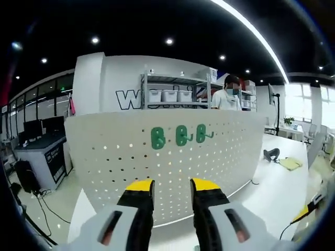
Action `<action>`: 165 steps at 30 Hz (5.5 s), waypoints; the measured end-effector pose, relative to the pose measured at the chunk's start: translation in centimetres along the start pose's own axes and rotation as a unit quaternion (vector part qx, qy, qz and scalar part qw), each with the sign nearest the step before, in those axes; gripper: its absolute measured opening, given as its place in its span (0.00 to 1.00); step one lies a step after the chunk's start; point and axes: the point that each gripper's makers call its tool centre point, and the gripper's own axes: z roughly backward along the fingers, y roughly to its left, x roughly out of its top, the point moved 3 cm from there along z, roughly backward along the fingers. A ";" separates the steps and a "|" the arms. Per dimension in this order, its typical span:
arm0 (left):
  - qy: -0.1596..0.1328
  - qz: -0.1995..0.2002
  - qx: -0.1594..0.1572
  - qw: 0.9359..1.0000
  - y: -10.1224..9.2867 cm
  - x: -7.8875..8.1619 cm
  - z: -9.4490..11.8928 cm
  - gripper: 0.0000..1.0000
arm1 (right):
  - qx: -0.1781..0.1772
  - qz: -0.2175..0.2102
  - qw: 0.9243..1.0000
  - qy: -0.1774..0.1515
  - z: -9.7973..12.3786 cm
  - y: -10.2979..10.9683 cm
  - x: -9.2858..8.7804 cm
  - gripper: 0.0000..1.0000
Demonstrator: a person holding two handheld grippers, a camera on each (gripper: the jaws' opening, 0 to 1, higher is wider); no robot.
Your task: Insert the hook assembly into the mounting plate slot until the hook locks in place.
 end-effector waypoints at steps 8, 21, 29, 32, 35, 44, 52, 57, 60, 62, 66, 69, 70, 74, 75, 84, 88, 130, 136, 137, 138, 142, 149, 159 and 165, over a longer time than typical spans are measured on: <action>-0.004 0.021 -0.019 1.000 -0.1 -1.6 2.0 0.30 | 0.000 0.016 1.000 0.011 -0.4 -0.4 0.2 0.36; 0.010 0.015 -0.069 0.997 -1.7 -4.6 4.8 0.33 | -0.002 0.025 1.000 0.019 -1.0 -1.2 0.8 0.36; 0.028 0.026 -0.077 0.996 -2.0 -7.0 6.2 0.33 | 0.000 0.007 1.000 0.019 -1.8 -0.9 0.7 0.34; 0.032 0.033 -0.084 0.995 -2.4 -8.0 6.7 0.34 | -0.002 -0.005 1.000 0.017 -2.1 -0.9 0.6 0.34; 0.047 0.031 -0.089 0.994 -2.8 -9.1 7.3 0.34 | -0.001 -0.005 1.000 0.020 -2.5 -0.8 0.6 0.34; 0.068 0.034 -0.104 0.992 -2.9 -11.9 8.5 0.36 | 0.000 -0.009 1.000 0.029 -3.6 -0.8 0.3 0.33; 0.073 0.034 -0.119 0.990 -3.5 -13.2 9.2 0.38 | 0.005 -0.024 0.999 0.045 -5.1 -0.7 -0.6 0.31; 0.080 0.040 -0.119 0.989 -3.6 -14.2 9.5 0.39 | 0.001 -0.040 0.998 0.051 -5.9 -1.1 -1.1 0.29; 0.081 0.053 -0.121 0.988 -3.6 -14.8 10.0 0.39 | 0.003 -0.045 0.997 0.056 -6.4 -1.2 -1.3 0.28; 0.090 0.053 -0.121 0.987 -3.7 -15.3 10.3 0.39 | 0.004 -0.052 0.997 0.062 -6.8 -1.3 -1.7 0.27; 0.093 0.057 -0.123 0.986 -3.6 -15.8 10.8 0.39 | 0.004 -0.065 0.995 0.070 -7.7 -1.4 -2.3 0.26; 0.093 0.060 -0.125 0.986 -3.4 -15.9 11.0 0.41 | 0.003 -0.073 0.995 0.070 -8.3 -1.5 -2.6 0.26; 0.090 0.058 -0.130 0.986 -3.5 -15.8 11.0 0.41 | 0.004 -0.077 0.995 0.069 -8.4 -1.4 -2.6 0.26; 0.090 0.058 -0.135 0.985 -3.7 -15.8 11.0 0.41 | 0.003 -0.084 0.993 0.078 -9.0 -1.3 -3.2 0.25; 0.092 0.058 -0.137 0.985 -3.8 -16.0 11.0 0.41 | 0.003 -0.088 0.993 0.079 -9.1 -1.3 -3.3 0.25; 0.088 0.070 -0.148 0.983 -4.2 -16.0 11.0 0.41 | 0.004 -0.109 0.989 0.096 -10.3 -1.4 -4.1 0.24; 0.087 0.071 -0.148 0.983 -4.0 -16.0 10.9 0.41 | -0.001 -0.113 0.988 0.101 -10.8 -1.9 -4.3 0.23; 0.092 0.087 -0.142 0.982 -3.2 -17.5 10.2 0.38 | -0.008 -0.146 0.970 0.194 -17.1 -4.6 -8.4 0.15; 0.098 0.089 -0.141 0.981 -3.1 -18.0 10.4 0.38 | -0.009 -0.150 0.967 0.207 -17.6 -4.9 -9.1 0.15; 0.098 0.091 -0.141 0.981 -3.0 -18.1 10.4 0.38 | -0.011 -0.155 0.966 0.207 -17.7 -5.0 -9.1 0.15; 0.098 0.092 -0.141 0.981 -2.9 -18.0 10.4 0.38 | -0.013 -0.159 0.965 0.208 -17.8 -5.1 -9.2 0.15; 0.101 0.089 -0.140 0.981 -2.7 -18.2 10.3 0.37 | -0.018 -0.166 0.962 0.217 -18.3 -5.4 -9.5 0.13; 0.111 0.091 -0.137 0.980 -2.5 -18.8 10.4 0.37 | -0.019 -0.167 0.958 0.232 -19.0 -5.7 -10.1 0.11; 0.117 0.096 -0.127 0.980 -1.9 -19.3 10.7 0.37 | -0.010 -0.194 0.952 0.236 -19.9 -5.6 -10.8 0.09; 0.122 0.097 -0.124 0.980 -1.6 -19.7 10.9 0.37 | -0.017 -0.187 0.950 0.250 -19.8 -5.9 -11.4 0.05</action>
